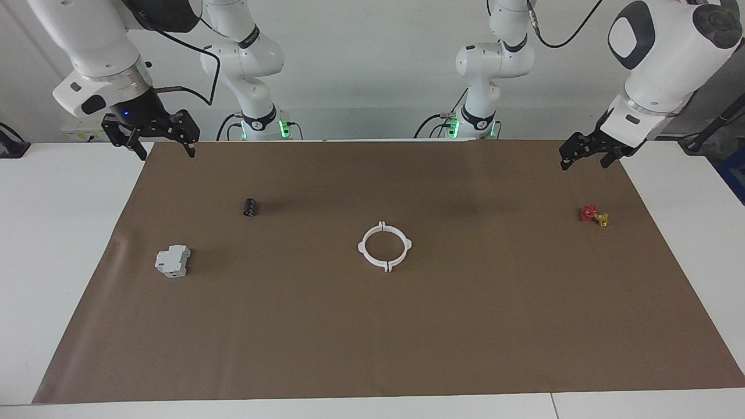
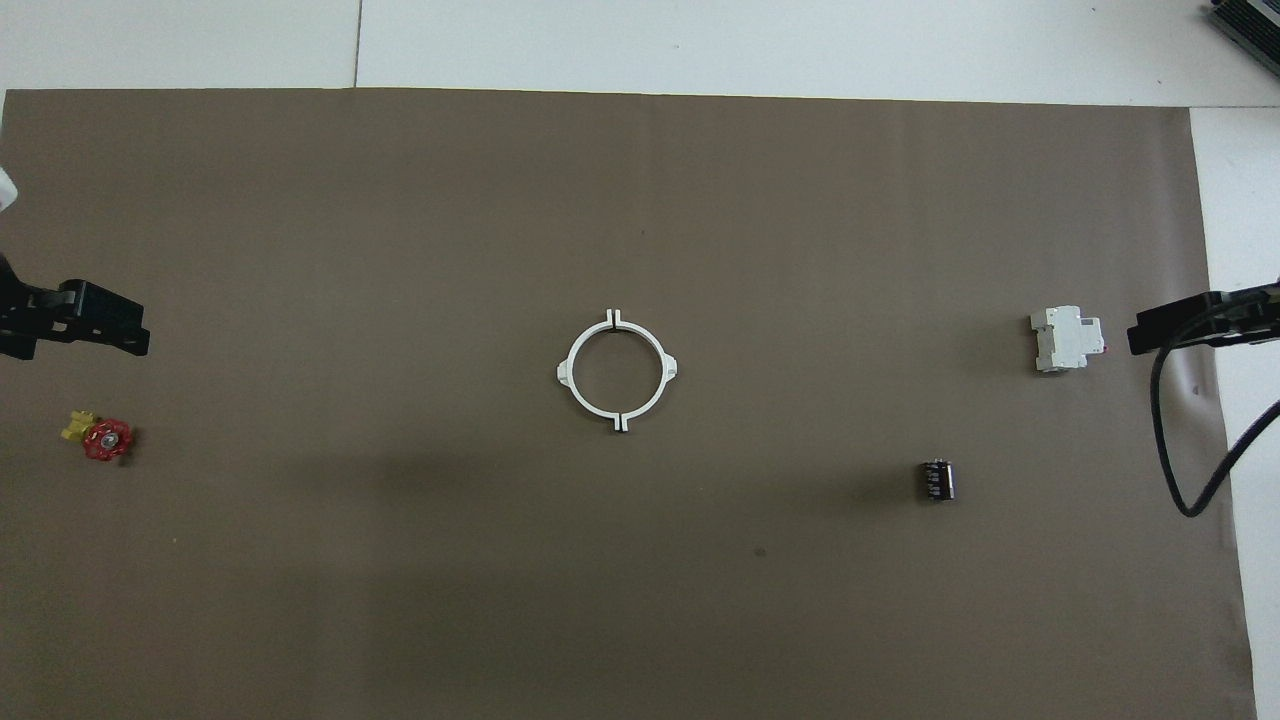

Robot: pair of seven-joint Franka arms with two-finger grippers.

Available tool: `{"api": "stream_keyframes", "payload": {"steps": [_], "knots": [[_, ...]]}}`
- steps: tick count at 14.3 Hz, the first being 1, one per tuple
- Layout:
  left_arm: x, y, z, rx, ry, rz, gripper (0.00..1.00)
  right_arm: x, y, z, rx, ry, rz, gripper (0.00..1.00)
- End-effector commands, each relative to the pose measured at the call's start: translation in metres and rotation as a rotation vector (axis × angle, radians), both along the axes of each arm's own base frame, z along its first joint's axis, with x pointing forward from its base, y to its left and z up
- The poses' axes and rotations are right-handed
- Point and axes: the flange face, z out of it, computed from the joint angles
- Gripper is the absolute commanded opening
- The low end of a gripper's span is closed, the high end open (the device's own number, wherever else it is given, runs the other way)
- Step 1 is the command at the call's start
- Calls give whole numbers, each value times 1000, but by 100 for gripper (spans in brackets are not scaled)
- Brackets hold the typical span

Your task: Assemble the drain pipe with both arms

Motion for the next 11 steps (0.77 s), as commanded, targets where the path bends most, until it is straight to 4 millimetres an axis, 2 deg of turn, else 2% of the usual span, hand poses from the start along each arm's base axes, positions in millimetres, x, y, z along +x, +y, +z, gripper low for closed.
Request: {"api": "stream_keyframes", "payload": {"steps": [1, 3, 11], "knots": [[-4, 0, 5, -12, -4, 16, 100, -5, 1, 3, 15, 2, -15, 100], [-1, 0, 12, -12, -19, 19, 100, -5, 1, 3, 15, 2, -15, 100], [7, -3, 17, -10, -83, 4, 100, -5, 0, 3, 15, 2, -17, 100]]}}
